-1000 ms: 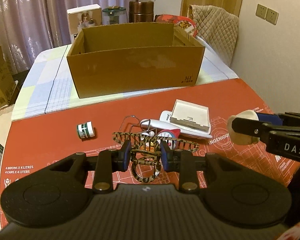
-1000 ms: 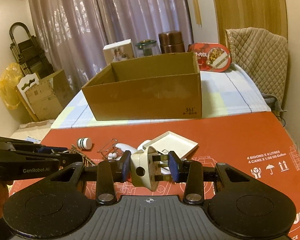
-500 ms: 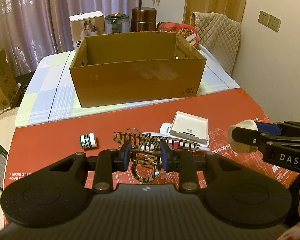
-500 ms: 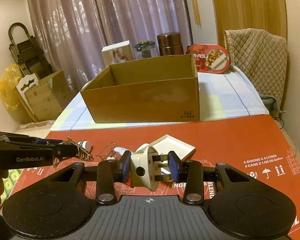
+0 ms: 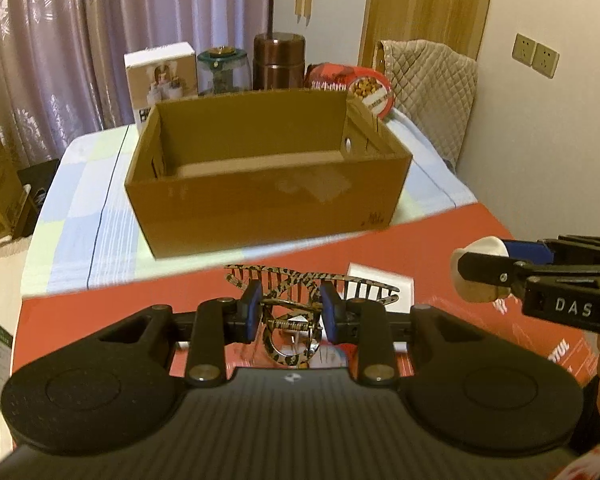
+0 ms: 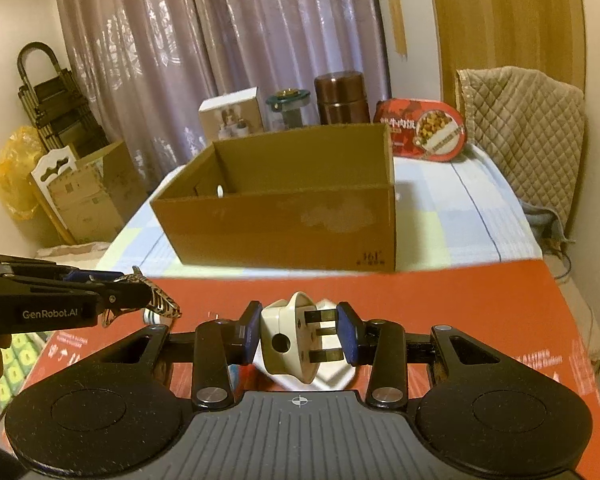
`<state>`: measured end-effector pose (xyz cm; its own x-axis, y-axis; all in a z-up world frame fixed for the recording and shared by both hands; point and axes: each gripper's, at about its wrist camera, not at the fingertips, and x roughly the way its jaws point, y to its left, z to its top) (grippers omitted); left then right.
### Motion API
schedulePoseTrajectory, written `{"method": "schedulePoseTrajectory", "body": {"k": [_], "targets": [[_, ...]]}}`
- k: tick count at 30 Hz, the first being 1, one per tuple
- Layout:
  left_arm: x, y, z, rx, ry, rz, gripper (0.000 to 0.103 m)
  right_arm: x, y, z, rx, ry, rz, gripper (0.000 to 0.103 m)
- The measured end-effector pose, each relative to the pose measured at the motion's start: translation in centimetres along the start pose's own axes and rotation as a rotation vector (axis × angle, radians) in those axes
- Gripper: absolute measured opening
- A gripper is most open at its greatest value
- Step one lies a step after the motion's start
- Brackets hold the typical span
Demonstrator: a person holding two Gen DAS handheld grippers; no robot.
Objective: Organize rigid objects
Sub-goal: 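Carry the clip into the box and open the left tool while the right tool holds the plug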
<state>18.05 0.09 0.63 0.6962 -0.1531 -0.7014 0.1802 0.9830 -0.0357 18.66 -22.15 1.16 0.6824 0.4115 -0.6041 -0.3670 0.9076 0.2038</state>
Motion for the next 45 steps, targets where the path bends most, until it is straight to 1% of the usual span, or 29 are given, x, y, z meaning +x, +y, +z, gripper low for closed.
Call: {"method": "schedulePoseTrajectory", "body": {"k": [4, 10, 13, 16, 20, 24, 30, 36, 45], "targets": [[1.1, 0.9, 2.7, -0.001, -0.016, -0.003, 0.026, 0.9, -0.7, 3.0, -0.009, -0.009, 0.017, 0.037], [2.9, 2.7, 7.4, 0.003, -0.041, 0.030, 0.026, 2.9, -1.7, 8.6, -0.031, -0.039, 0.037, 0.037], [4.1, 4.0, 9.7, -0.008, -0.051, 0.038, 0.026, 4.7, -2.2, 11.7, -0.051, -0.053, 0.033, 0.037], [5.5, 5.2, 11.6, -0.026, -0.053, 0.045, 0.026, 6.9, -2.8, 14.0, -0.053, -0.044, 0.029, 0.037], [7.8, 6.4, 13.2, -0.045, -0.038, 0.062, 0.026, 9.9, -3.6, 15.8, -0.033, -0.017, 0.028, 0.037], [9.7, 7.2, 13.8, -0.051, -0.019, 0.072, 0.026, 12.7, -4.2, 16.4, -0.012, 0.017, 0.023, 0.037], [12.3, 7.9, 13.4, -0.058, 0.021, 0.077, 0.026, 15.4, -4.8, 16.1, 0.007, 0.054, 0.010, 0.037], [13.9, 8.1, 12.7, -0.063, 0.041, 0.075, 0.026, 16.6, -4.9, 15.7, 0.000, 0.067, 0.005, 0.037], [15.0, 7.9, 12.5, -0.062, 0.050, 0.077, 0.026, 17.6, -5.2, 14.9, -0.004, 0.089, -0.004, 0.037]]}}
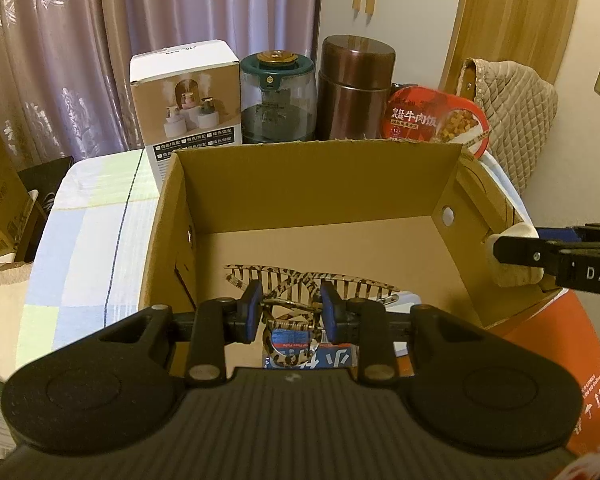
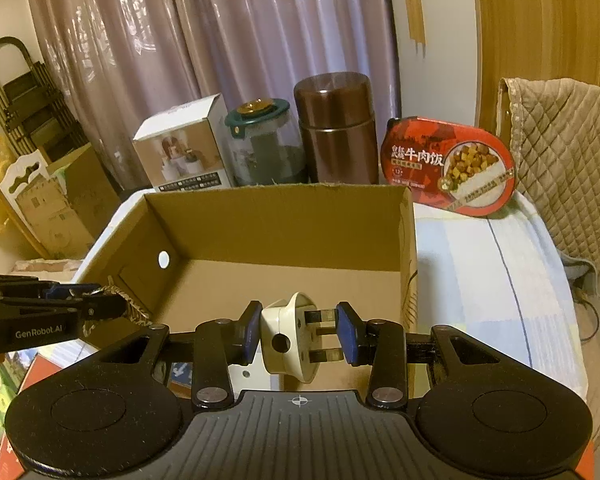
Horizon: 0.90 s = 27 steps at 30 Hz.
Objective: Organize rigid objects
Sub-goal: 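Carry the clip into the box and open the left tool while the right tool holds the plug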
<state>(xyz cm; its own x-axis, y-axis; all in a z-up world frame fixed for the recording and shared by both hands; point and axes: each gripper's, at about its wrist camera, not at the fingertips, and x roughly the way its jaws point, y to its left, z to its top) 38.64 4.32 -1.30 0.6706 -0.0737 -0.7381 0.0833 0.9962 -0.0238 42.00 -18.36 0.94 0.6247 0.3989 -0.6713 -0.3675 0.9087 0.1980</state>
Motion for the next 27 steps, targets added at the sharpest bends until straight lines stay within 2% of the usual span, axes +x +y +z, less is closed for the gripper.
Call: {"method": "schedulePoseTrajectory", "body": {"k": [5, 8, 15, 27], "targets": [[0.5, -0.3, 0.1, 0.007, -0.002, 0.010, 0.026, 0.3, -0.2, -0.3, -0.001, 0.005, -0.003, 0.037], [0.3, -0.4, 0.2, 0.005, -0.027, 0.030, 0.036, 0.3, -0.3, -0.5, 0.003, 0.008, -0.001, 0.037], [-1.2, 0.0, 0.4, 0.004, -0.058, 0.028, 0.036, 0.2, -0.5, -0.7, 0.004, 0.009, -0.002, 0.037], [-1.8, -0.3, -0.2, 0.010, -0.059, 0.022, 0.036, 0.2, -0.9, -1.0, 0.014, 0.011, -0.006, 0.037]]}}
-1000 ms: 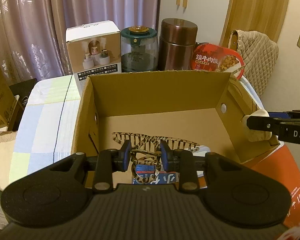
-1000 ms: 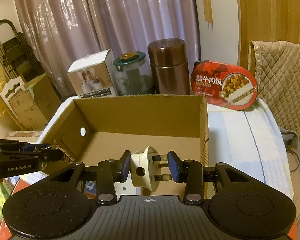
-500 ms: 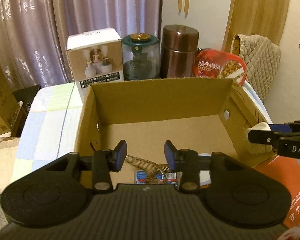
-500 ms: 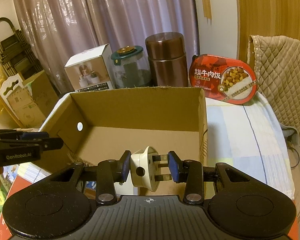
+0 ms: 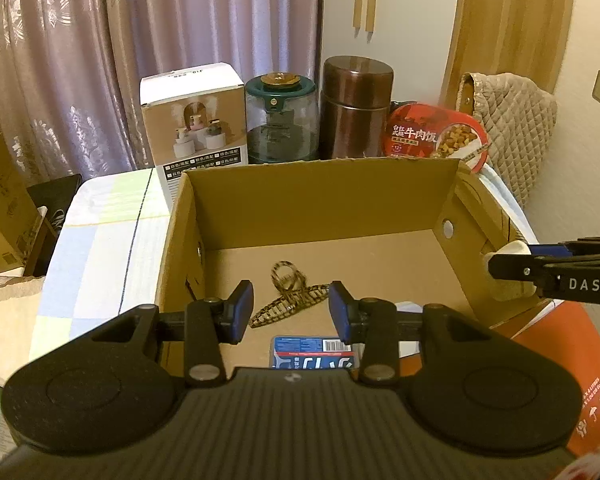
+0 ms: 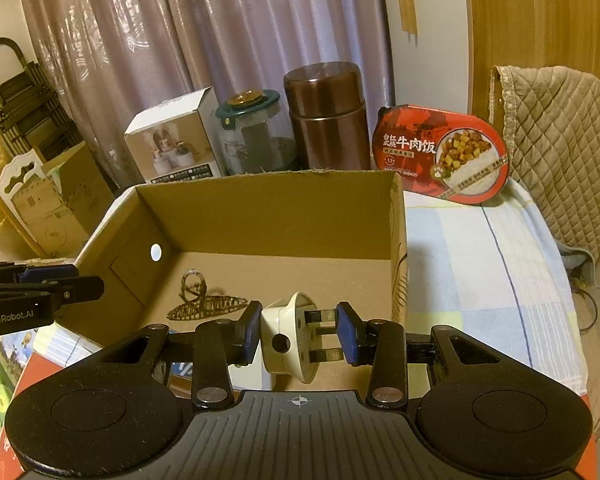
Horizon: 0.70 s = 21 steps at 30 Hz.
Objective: Organize rigid objects
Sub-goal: 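Carry the clip into the box and open the left tool while the right tool holds the plug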
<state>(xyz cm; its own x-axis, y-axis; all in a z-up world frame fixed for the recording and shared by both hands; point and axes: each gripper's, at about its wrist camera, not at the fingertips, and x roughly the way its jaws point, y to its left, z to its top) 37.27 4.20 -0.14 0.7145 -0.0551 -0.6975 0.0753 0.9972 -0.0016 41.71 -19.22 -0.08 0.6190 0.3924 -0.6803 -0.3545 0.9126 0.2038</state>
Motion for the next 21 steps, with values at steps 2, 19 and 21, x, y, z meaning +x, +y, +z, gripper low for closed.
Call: {"method": "schedulePoseTrajectory", "body": {"k": [2, 19, 21], "targets": [[-0.1, 0.0, 0.0, -0.001, -0.003, -0.003, 0.036, 0.0, 0.0, 0.0, 0.001, 0.000, 0.000, 0.037], [-2.0, 0.0, -0.5, -0.015, -0.037, -0.018, 0.037, -1.6, -0.2, 1.0, 0.025, -0.086, 0.029, 0.040], [-2.8, 0.0, -0.8, -0.025, -0.054, -0.021, 0.042, -2.7, -0.3, 1.0, 0.034, -0.110, 0.026, 0.046]]}}
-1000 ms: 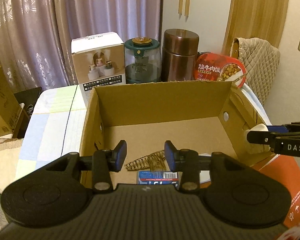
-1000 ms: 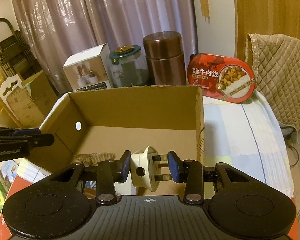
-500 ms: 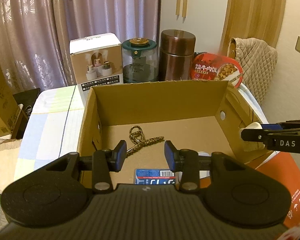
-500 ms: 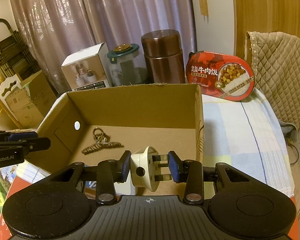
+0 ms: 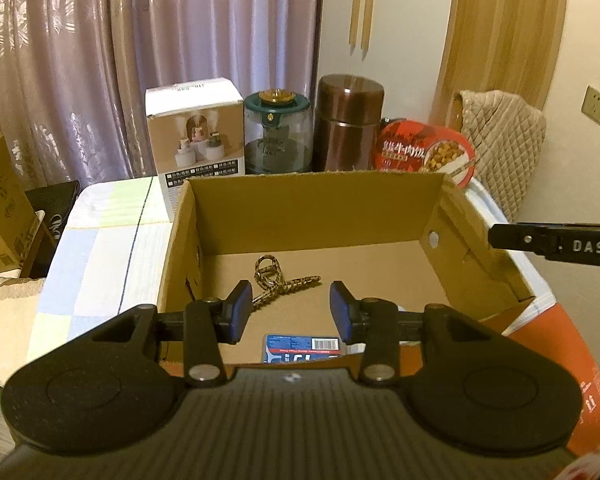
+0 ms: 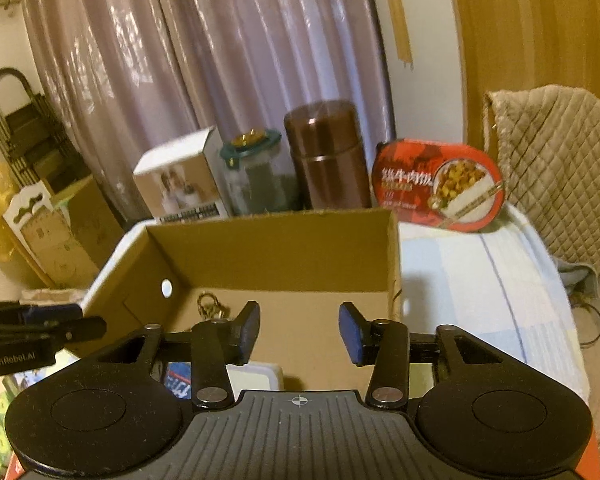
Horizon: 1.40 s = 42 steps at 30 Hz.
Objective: Organize rigid objects
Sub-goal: 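Carry the clip into the box and open the left tool while the right tool holds the plug, then move both tools back over the mat of remaining items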
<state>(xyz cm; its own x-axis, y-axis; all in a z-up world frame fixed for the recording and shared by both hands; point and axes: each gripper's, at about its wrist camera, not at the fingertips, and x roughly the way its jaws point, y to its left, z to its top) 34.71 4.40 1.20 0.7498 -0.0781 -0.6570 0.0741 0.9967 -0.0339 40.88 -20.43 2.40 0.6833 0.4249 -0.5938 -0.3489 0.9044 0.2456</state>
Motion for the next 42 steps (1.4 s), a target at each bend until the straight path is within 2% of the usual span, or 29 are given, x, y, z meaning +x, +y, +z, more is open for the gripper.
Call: {"method": "schedulePoseTrajectory", "body": {"k": [6, 12, 18, 26, 32, 38, 42], "targets": [[-3.4, -0.4, -1.6, -0.031, -0.066, 0.020, 0.073, -4.1, -0.5, -1.6, 0.019, -0.044, 0.009, 0.051], [-7.3, -1.3, -4.2, -0.066, -0.070, 0.003, 0.089, -9.1, -0.3, -5.8, 0.041, -0.052, 0.007, 0.058], [-11.7, -1.8, -7.5, -0.106, -0.060, -0.002, 0.093, -13.3, 0.5, -10.0, 0.022, -0.027, -0.018, 0.071], [-17.5, -1.8, -11.3, -0.193, -0.096, -0.017, 0.093, -18.7, 1.3, -13.9, 0.053, -0.025, -0.040, 0.078], [-20.4, -2.5, -14.0, -0.170, -0.103, 0.017, 0.093, -22.0, 1.9, -16.3, 0.059, -0.023, -0.046, 0.078], [-21.7, -3.5, -15.9, -0.096, -0.103, 0.053, 0.093, -24.2, 2.4, -18.6, 0.053, -0.007, -0.045, 0.079], [-21.9, -3.8, -16.8, -0.080, -0.091, 0.059, 0.093, -24.9, 2.2, -19.7, 0.072, 0.004, -0.055, 0.079]]}}
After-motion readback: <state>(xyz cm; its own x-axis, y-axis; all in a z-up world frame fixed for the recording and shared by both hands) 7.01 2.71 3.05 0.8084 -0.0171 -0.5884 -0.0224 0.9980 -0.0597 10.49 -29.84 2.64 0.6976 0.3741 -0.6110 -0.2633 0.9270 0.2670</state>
